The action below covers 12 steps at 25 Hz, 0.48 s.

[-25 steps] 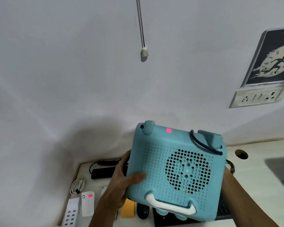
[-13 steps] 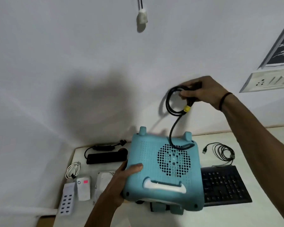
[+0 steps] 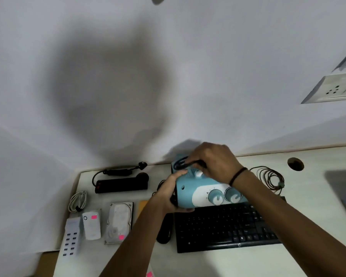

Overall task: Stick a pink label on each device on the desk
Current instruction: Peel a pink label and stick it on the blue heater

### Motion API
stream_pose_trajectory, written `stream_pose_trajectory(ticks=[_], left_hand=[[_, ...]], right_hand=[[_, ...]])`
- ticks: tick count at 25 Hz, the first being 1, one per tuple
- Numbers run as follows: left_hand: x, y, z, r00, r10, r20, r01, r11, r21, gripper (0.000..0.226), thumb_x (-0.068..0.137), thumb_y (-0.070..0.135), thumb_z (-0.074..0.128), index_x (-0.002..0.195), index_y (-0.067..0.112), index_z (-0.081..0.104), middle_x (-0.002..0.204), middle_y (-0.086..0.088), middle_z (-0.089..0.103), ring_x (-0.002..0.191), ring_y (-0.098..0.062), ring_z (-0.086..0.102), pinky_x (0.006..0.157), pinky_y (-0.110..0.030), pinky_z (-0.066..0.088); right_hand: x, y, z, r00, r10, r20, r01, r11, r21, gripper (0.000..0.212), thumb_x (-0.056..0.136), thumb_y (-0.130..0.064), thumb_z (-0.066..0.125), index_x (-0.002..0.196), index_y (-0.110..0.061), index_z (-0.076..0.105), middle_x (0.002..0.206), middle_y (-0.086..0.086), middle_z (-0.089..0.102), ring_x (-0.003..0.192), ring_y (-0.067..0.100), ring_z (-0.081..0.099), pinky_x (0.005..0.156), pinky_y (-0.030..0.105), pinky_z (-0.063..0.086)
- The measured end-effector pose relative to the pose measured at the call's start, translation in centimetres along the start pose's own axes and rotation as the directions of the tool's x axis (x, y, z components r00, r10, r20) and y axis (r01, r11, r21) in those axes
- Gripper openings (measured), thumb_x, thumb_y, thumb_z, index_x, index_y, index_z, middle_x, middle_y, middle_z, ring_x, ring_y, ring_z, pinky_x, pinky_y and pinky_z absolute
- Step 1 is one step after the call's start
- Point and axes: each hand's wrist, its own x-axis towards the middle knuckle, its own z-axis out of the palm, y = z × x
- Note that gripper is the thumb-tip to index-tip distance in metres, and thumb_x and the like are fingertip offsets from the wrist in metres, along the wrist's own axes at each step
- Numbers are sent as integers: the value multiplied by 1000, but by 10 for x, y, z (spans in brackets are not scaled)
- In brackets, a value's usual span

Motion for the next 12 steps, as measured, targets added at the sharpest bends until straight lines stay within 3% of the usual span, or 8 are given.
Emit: stream_pose_trajectory(ticks=[3, 6, 9, 12], left_hand=[[16, 9, 2, 1000, -24, -15, 25, 1000, 2, 66, 53, 57, 84, 106, 18, 76, 103, -10, 76, 95, -36, 71, 79, -51, 59], [26, 19, 4, 999, -48, -15, 48, 999, -20, 62, 55, 55, 85, 102, 16, 76, 100, -12, 76, 91, -35, 72, 79, -52, 60], [36, 28, 4, 998, -66, 1, 66, 997, -50, 51, 71, 57, 76, 100, 15, 74, 99, -12, 75, 90, -37, 71, 87, -57, 58], [40, 37, 2, 995, -100, 31, 101, 995, -26, 53, 72, 59, 75, 104, 17, 74, 102, -12, 74, 91, -37, 71, 85, -57, 59]], right_hand=[[-4, 23, 24, 998, 45, 52, -44, 999, -15, 50, 84, -22, 61, 120, -56, 58, 102, -8, 71, 94, 27, 66, 68, 37, 54], [5, 36, 31, 994, 61, 95, -63, 998, 25, 41, 88, -27, 61, 123, -49, 61, 101, -6, 68, 94, 27, 65, 69, 36, 52], [12, 39, 27, 988, 45, 149, -66, 988, 139, 38, 91, -53, 54, 128, -47, 57, 108, -5, 65, 100, 21, 63, 77, 35, 50], [18, 45, 26, 979, 34, 201, -51, 996, 80, 66, 76, -72, 59, 136, -45, 49, 126, -11, 60, 111, 14, 58, 85, 33, 49]])
